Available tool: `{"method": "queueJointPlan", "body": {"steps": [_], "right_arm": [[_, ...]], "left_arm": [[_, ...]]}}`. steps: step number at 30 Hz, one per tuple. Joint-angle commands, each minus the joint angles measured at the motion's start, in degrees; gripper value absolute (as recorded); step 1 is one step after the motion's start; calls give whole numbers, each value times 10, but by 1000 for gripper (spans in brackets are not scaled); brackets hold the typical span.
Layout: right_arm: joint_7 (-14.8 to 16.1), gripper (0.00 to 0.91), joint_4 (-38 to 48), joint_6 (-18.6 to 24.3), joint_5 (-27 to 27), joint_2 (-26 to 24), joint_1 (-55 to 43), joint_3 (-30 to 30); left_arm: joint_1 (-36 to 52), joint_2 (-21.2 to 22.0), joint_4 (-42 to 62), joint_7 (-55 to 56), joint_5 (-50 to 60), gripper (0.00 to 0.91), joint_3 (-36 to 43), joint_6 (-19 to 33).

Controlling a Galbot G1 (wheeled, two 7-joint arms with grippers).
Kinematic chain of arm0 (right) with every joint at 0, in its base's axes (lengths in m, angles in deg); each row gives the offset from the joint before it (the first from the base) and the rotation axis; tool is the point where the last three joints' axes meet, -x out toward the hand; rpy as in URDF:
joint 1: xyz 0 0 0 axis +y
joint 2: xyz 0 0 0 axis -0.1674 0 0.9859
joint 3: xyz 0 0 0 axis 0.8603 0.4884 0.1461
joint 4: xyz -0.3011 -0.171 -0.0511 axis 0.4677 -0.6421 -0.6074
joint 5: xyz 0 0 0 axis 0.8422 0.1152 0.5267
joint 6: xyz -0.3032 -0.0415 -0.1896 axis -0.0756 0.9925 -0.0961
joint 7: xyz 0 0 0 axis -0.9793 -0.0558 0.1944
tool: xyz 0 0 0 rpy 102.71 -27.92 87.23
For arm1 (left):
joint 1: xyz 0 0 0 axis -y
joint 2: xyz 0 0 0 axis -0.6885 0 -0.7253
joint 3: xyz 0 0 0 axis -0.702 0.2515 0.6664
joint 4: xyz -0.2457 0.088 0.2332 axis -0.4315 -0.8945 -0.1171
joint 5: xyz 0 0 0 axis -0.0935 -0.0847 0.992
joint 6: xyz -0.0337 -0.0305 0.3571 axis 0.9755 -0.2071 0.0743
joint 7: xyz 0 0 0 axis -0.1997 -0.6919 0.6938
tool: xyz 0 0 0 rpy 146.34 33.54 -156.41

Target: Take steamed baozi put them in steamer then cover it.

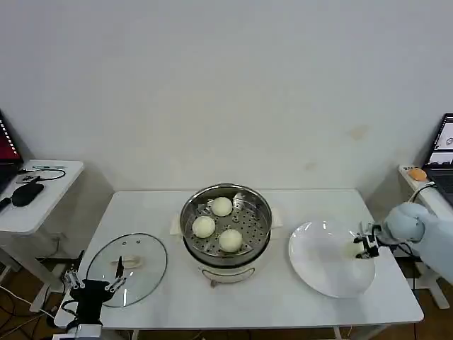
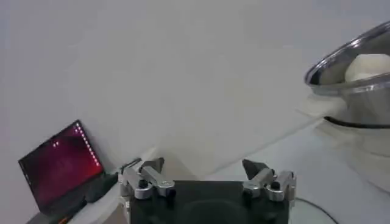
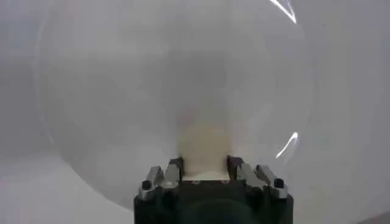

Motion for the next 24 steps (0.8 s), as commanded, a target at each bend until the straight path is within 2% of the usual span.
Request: {"method": "queueJointPlan", "body": {"steps": [1, 5, 9, 17, 24], "right_arm": [[-2, 494, -94, -29, -114, -16, -301, 204], [-9, 564, -130, -48, -177, 20, -431, 304], [-22, 564, -159, -78, -225, 71, -486, 347], [-75, 564, -169, -133, -323, 193, -492, 375], [-129, 564, -140, -168, -390, 264, -453, 367]], "left_arm": [[4, 0, -1, -1, 0, 907, 4, 0], [5, 2, -5, -1, 0, 907, 5, 0], [3, 4, -8, -1, 0, 907, 5, 0], [1, 6, -12, 0, 0, 907, 2, 0], [2, 11, -11, 0, 0, 907, -4, 0]]}}
